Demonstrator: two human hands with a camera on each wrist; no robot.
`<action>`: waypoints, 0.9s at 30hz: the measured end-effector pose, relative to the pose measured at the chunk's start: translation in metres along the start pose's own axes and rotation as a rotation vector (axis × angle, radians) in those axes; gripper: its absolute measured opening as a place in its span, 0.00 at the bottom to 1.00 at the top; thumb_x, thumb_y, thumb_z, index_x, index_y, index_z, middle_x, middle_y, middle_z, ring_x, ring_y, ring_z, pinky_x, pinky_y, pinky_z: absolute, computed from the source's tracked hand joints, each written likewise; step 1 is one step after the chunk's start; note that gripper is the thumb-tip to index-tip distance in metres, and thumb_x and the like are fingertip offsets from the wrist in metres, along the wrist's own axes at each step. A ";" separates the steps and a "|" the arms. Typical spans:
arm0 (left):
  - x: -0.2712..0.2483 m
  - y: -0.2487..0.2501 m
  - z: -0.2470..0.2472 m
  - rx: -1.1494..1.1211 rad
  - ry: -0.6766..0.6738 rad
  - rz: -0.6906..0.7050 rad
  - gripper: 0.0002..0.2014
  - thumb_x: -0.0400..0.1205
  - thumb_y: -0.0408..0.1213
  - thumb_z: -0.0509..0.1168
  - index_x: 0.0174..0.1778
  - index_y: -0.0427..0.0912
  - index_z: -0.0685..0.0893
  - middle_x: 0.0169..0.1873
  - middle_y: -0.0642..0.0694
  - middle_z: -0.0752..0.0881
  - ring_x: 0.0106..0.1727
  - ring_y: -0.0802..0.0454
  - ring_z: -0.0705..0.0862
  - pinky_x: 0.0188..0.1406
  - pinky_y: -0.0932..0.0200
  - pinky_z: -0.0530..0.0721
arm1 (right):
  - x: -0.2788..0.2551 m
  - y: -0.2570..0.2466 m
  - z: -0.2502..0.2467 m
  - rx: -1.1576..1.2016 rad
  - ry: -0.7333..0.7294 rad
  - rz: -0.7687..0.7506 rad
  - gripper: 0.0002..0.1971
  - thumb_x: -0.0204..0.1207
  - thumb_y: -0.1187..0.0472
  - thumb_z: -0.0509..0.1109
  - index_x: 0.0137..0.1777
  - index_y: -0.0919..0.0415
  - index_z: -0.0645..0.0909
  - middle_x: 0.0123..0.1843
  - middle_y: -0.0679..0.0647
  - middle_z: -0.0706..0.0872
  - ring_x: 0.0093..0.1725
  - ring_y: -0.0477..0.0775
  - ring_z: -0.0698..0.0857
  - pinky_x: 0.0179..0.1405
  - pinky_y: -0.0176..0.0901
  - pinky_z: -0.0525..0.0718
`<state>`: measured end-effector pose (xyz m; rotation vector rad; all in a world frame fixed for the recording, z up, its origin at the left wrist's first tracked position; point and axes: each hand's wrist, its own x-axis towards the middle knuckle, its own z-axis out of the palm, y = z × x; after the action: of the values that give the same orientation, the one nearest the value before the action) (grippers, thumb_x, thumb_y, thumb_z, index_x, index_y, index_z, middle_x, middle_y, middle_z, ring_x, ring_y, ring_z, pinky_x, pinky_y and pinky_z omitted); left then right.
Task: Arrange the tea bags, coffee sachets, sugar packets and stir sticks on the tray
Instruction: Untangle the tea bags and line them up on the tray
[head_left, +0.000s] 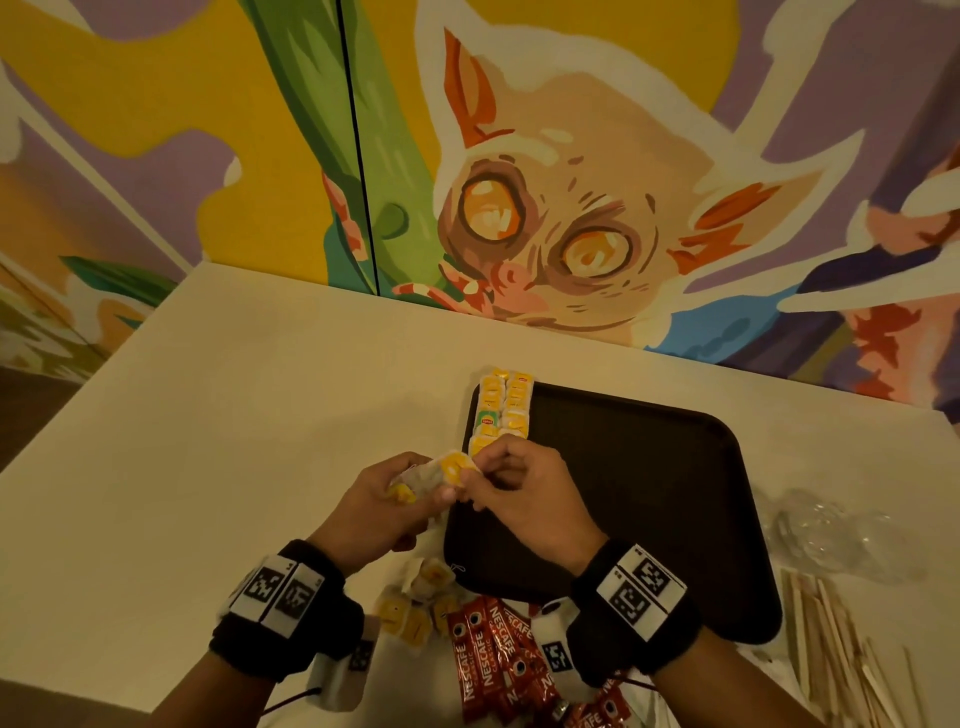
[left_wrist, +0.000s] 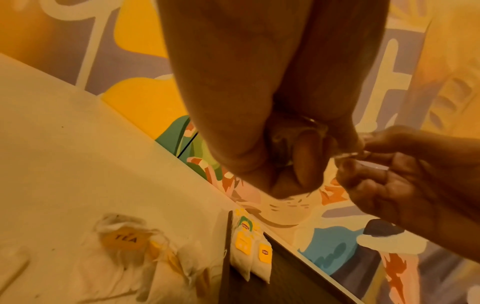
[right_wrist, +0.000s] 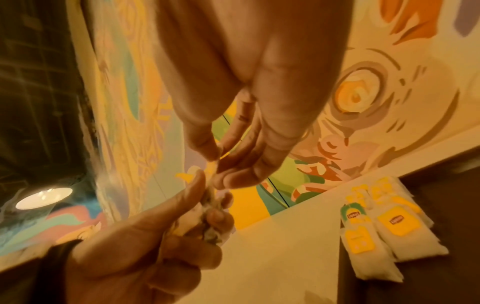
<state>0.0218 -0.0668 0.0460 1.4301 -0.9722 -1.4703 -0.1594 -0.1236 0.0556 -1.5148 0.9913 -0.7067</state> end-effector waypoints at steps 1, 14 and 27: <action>-0.001 0.000 -0.001 -0.002 0.006 0.005 0.15 0.75 0.41 0.73 0.53 0.37 0.84 0.27 0.47 0.77 0.24 0.53 0.70 0.22 0.62 0.68 | -0.002 -0.001 -0.002 0.018 0.012 -0.002 0.04 0.75 0.63 0.78 0.45 0.58 0.85 0.45 0.55 0.91 0.44 0.52 0.91 0.48 0.45 0.90; -0.007 0.030 0.000 0.261 -0.081 0.291 0.16 0.74 0.37 0.75 0.58 0.47 0.88 0.29 0.57 0.86 0.30 0.62 0.82 0.33 0.70 0.79 | -0.022 -0.012 -0.011 0.008 -0.063 -0.046 0.05 0.74 0.66 0.78 0.46 0.63 0.86 0.44 0.56 0.91 0.44 0.54 0.91 0.49 0.52 0.91; -0.004 0.027 -0.006 0.524 -0.035 0.474 0.04 0.71 0.38 0.78 0.40 0.50 0.93 0.34 0.55 0.85 0.38 0.55 0.83 0.39 0.60 0.80 | -0.024 -0.018 -0.014 0.173 -0.187 0.111 0.17 0.78 0.58 0.70 0.64 0.65 0.83 0.49 0.57 0.90 0.45 0.53 0.89 0.43 0.44 0.89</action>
<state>0.0293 -0.0724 0.0725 1.3899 -1.6729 -0.9277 -0.1788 -0.1085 0.0782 -1.3378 0.8432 -0.5466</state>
